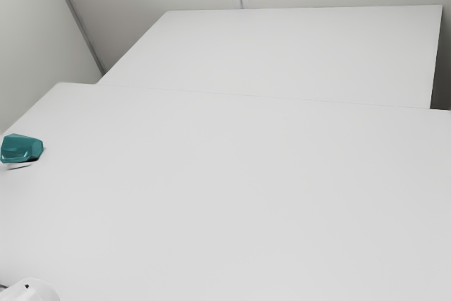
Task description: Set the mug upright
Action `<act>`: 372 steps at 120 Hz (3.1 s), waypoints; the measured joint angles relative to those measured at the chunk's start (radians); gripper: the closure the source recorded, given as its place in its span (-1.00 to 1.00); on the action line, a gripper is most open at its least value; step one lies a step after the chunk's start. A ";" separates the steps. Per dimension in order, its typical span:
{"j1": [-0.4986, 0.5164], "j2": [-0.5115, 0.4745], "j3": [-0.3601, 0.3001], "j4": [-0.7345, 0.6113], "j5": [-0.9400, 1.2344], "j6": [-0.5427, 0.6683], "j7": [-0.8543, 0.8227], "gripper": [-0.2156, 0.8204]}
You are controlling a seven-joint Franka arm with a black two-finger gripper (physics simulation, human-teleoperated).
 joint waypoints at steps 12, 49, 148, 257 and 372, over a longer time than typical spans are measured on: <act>-0.001 0.010 0.000 -0.003 0.000 0.006 0.010 -0.56; -0.006 0.016 -0.032 -0.012 0.002 0.019 0.032 -0.56; -0.002 0.020 -0.063 -0.078 0.003 0.024 0.074 -0.03; -0.013 -0.108 -0.125 -0.198 0.106 0.068 0.074 0.92; -0.524 -0.735 0.057 -0.766 0.779 0.149 -0.299 0.93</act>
